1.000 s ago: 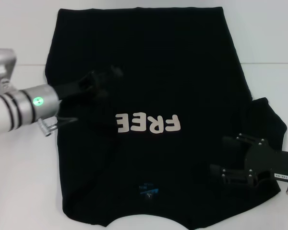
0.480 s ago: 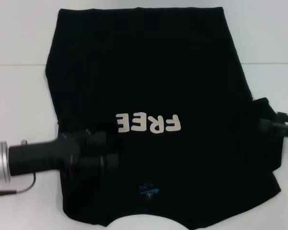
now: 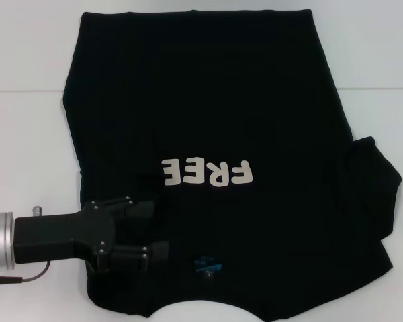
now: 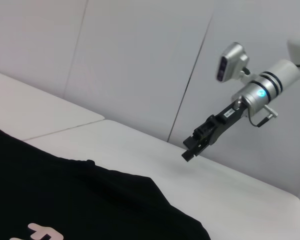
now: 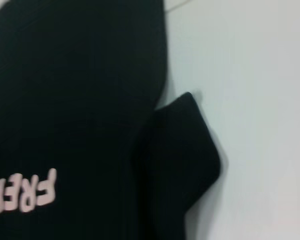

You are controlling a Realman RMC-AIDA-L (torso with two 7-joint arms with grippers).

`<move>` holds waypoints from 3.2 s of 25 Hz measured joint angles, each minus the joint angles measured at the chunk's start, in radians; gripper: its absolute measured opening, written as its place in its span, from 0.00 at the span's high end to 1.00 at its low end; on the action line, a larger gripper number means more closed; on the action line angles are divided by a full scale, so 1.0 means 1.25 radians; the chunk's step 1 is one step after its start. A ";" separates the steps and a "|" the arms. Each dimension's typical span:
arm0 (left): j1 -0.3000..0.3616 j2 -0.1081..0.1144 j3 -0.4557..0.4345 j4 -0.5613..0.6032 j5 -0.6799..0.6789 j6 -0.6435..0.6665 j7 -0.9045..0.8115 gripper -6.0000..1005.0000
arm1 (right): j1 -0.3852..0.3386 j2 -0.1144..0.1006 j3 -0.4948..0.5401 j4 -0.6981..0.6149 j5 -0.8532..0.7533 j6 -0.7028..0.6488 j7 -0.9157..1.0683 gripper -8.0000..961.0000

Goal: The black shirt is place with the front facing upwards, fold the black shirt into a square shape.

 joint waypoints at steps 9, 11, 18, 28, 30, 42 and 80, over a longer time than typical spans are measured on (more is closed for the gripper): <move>-0.003 -0.002 -0.003 -0.004 0.000 -0.005 0.001 0.09 | 0.101 0.007 -0.040 0.149 -0.083 0.135 0.010 0.07; -0.003 -0.002 -0.004 -0.004 0.000 -0.005 0.001 0.09 | 0.114 0.012 -0.053 0.174 -0.084 0.161 0.010 0.08; -0.003 -0.003 -0.005 -0.005 -0.001 -0.007 0.002 0.09 | 0.139 0.036 -0.064 0.191 -0.083 0.191 0.011 0.08; 0.002 -0.003 -0.006 -0.005 -0.007 -0.007 0.002 0.09 | 0.146 0.065 -0.098 0.200 -0.084 0.228 0.016 0.08; 0.003 -0.003 -0.007 -0.005 -0.007 -0.007 0.002 0.09 | 0.147 0.065 -0.099 0.204 -0.084 0.234 0.015 0.08; -0.002 -0.003 -0.007 -0.005 -0.013 -0.007 0.002 0.09 | 0.144 0.074 -0.159 0.210 -0.084 0.273 0.009 0.18; 0.000 -0.014 -0.028 -0.005 -0.013 -0.007 0.013 0.09 | 0.160 0.071 -0.170 0.119 0.010 0.226 -0.116 0.95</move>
